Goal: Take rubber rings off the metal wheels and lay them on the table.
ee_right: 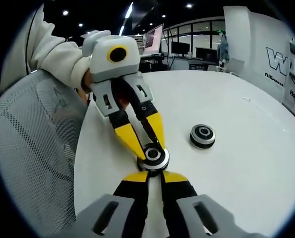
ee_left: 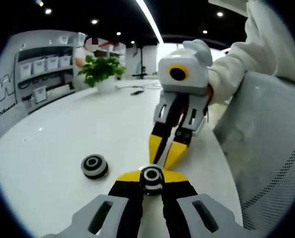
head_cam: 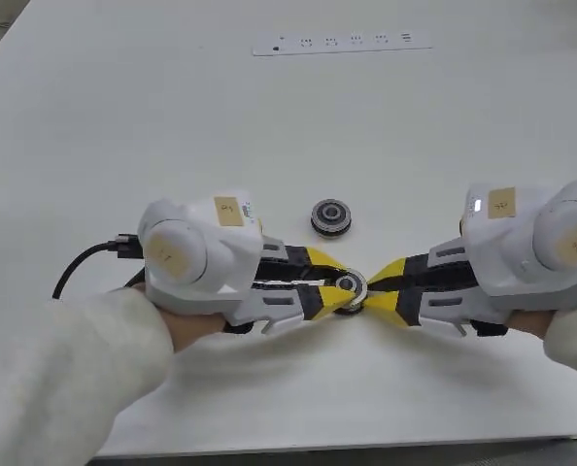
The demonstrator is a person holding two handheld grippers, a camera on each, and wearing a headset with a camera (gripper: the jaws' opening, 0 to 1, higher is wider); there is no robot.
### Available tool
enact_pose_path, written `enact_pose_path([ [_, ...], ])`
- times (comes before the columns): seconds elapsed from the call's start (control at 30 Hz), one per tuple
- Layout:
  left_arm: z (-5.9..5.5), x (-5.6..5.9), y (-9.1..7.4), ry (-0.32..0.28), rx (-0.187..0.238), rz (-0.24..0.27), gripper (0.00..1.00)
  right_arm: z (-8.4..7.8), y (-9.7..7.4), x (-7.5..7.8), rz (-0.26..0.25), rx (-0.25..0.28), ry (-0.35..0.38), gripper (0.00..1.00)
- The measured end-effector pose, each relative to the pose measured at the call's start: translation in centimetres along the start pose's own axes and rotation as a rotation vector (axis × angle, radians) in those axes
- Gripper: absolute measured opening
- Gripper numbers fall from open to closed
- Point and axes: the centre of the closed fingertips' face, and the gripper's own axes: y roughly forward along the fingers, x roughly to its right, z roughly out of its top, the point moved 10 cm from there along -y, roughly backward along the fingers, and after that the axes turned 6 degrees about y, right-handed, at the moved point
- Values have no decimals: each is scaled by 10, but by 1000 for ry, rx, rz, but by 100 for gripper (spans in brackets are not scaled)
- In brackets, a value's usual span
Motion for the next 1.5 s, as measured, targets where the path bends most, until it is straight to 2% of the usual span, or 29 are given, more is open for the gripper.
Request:
enact_pose_path([
  [0.2,-1,0,0,-2,3,1,15,3,1,-3,-25,-21,-47,3],
  [0.57,-2,0,-1,4,8,2,14,4,1,0,-65,-31,-26,0],
  [0.63,-2,0,-2,8,10,3,14,3,1,2,-71,-23,7,0],
  [0.67,-3,1,-2,13,11,4,14,3,0,3,-73,-15,46,0],
  [0.93,-4,1,-2,10,28,7,14,-1,-2,5,-53,38,237,0],
  [1.0,-4,1,-2,7,34,7,14,-3,-3,7,-40,65,337,0],
  [1.17,-5,1,-2,6,45,8,14,-6,-6,10,-14,109,477,0],
  [1.3,-7,1,-2,1,56,10,14,-6,-7,9,-2,126,528,0],
  [1.5,-7,2,-2,-1,58,11,14,-1,-7,6,12,139,566,0],
])
